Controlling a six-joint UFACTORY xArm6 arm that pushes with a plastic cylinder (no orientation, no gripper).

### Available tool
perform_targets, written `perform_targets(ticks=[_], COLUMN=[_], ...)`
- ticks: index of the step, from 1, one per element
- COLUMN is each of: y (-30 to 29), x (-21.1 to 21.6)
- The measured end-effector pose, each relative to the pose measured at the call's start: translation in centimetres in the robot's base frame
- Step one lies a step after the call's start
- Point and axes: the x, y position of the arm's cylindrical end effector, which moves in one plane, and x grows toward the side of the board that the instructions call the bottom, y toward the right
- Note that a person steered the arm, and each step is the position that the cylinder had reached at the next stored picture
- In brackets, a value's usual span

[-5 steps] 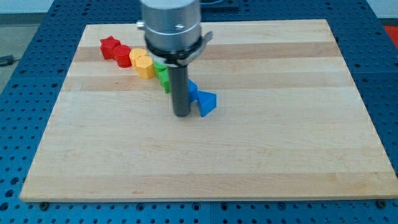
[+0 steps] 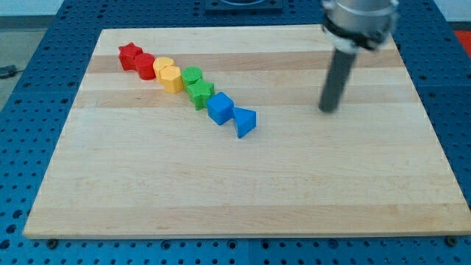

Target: Move your arm to the top right of the green circle

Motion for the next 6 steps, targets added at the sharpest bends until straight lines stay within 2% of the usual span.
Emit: perform_targets(ticks=[1,2,3,6], y=[-6.5,-13.6,-17.7,-17.9], x=[-7.6,-9.5,-8.6,-6.1])
